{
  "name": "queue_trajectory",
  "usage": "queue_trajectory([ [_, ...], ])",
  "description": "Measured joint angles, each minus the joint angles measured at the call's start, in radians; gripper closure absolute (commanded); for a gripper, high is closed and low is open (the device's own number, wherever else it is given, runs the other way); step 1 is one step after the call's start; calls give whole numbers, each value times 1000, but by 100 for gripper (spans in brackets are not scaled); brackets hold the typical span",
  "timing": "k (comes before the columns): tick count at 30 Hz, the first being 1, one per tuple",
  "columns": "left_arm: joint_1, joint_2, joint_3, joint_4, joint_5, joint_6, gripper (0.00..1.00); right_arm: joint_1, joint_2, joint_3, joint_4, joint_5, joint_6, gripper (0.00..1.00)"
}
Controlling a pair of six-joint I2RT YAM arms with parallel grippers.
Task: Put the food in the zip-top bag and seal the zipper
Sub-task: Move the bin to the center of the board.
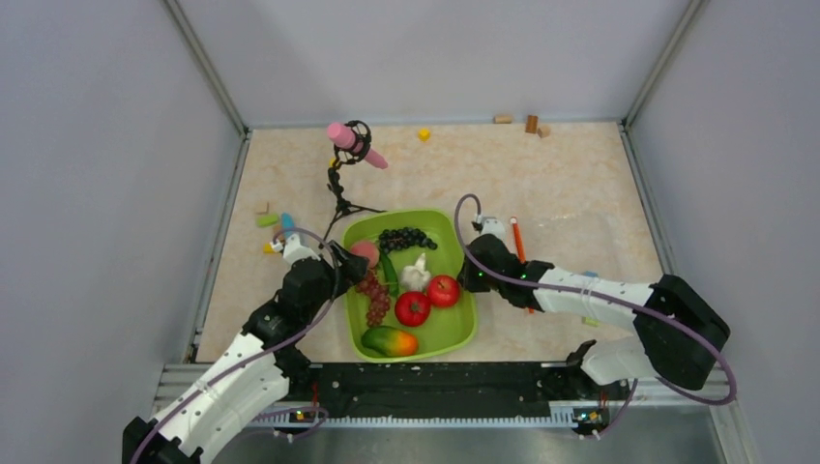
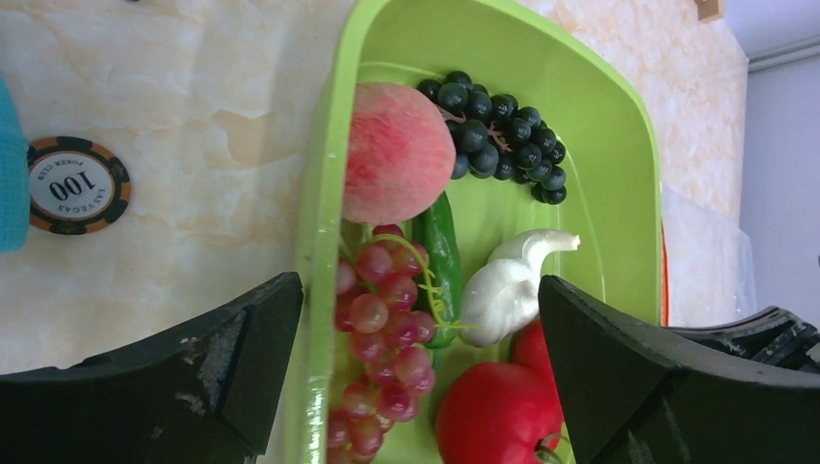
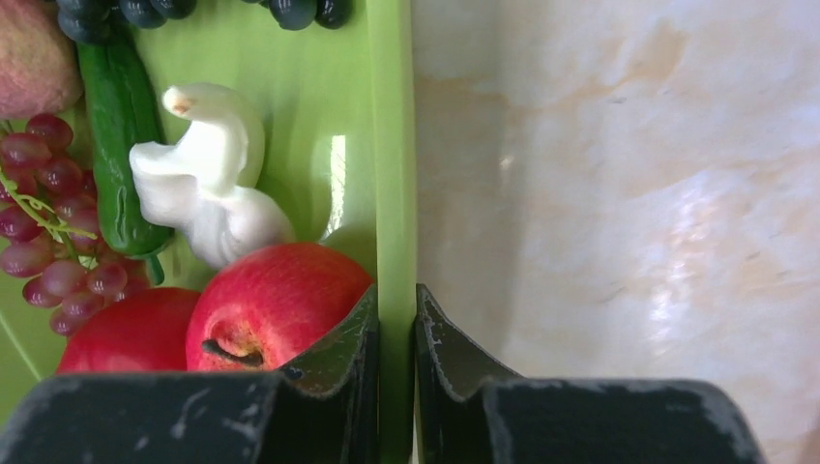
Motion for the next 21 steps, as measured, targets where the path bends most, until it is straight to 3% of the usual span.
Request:
queue_trajectory([
  [4, -2, -16, 8, -57, -10, 6, 3, 112, 34, 20, 0, 127, 113, 87],
  [9, -2, -21, 19, -109, -45, 13, 3, 188, 71, 47, -8, 236, 217, 75],
  [11, -2, -20, 20, -124, -49, 13, 3, 216, 72, 47, -6, 261, 248, 56],
  [14, -2, -19, 24, -131, -56, 19, 3, 238, 69, 47, 4, 275, 258, 21],
  [16, -3, -14, 29, -131, -59, 29, 3, 241, 44, 51, -19, 287, 220, 4],
  [21, -3, 8, 53, -138, -74, 45, 3, 234, -74, 118, -177, 395, 122, 1],
])
